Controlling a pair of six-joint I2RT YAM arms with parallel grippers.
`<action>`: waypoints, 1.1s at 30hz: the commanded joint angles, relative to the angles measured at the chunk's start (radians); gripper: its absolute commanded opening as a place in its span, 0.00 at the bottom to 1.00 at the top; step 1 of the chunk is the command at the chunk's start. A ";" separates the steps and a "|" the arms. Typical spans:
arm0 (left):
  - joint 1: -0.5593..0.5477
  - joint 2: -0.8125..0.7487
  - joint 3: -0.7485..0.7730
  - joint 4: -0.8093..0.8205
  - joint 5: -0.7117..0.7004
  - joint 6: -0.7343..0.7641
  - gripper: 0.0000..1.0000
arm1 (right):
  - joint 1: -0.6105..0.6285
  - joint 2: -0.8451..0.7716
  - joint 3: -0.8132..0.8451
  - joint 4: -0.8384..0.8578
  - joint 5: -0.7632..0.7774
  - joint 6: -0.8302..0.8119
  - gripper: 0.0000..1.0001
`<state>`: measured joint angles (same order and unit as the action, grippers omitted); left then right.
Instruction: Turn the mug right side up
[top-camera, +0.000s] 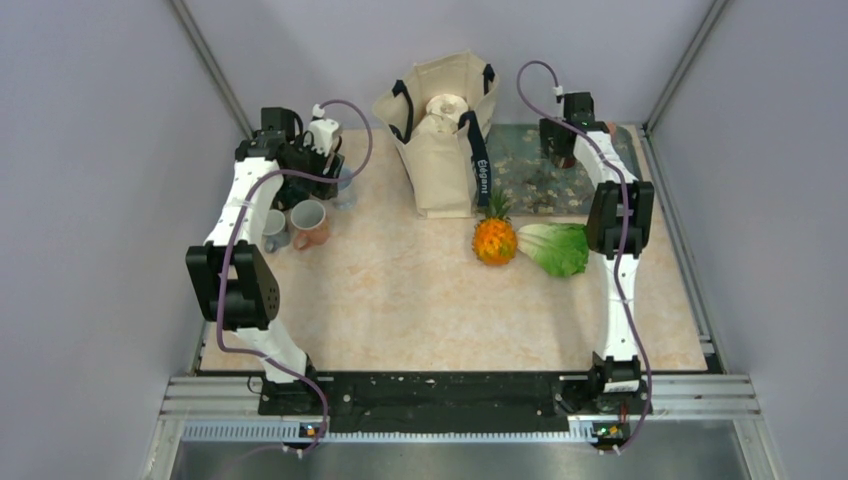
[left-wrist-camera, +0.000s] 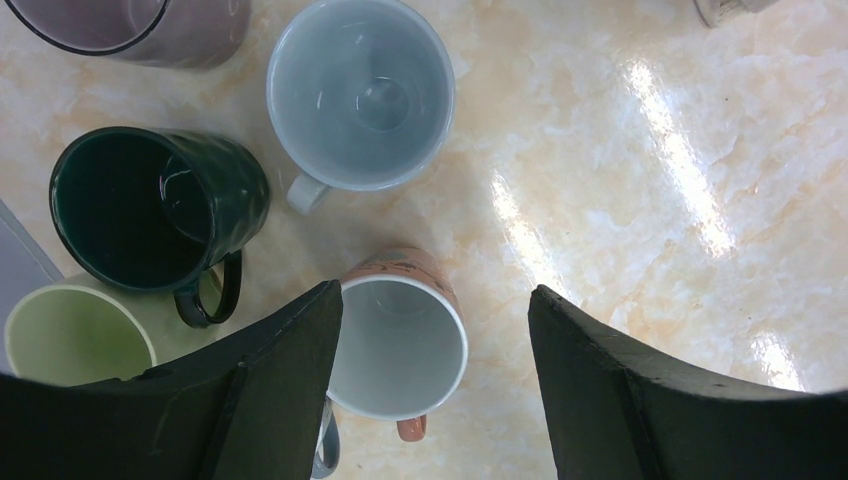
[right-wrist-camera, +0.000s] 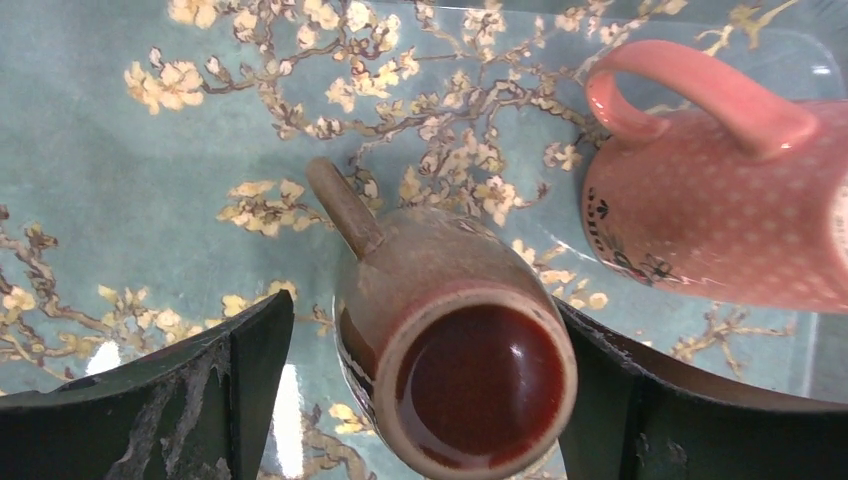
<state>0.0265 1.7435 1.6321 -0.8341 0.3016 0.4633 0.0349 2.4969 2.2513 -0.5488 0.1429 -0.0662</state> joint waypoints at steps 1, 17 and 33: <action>0.006 -0.024 0.025 -0.013 0.005 0.012 0.74 | -0.022 -0.004 -0.010 0.121 -0.058 0.050 0.83; 0.007 -0.041 0.105 -0.099 0.137 -0.035 0.73 | -0.029 -0.332 -0.340 0.314 -0.168 0.182 0.00; -0.103 -0.148 0.349 0.019 0.683 -0.459 0.81 | 0.098 -1.061 -1.027 1.053 -0.521 0.809 0.00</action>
<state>0.0029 1.7012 1.9522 -0.9459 0.7925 0.1375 0.0559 1.5734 1.2949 0.1749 -0.2615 0.4927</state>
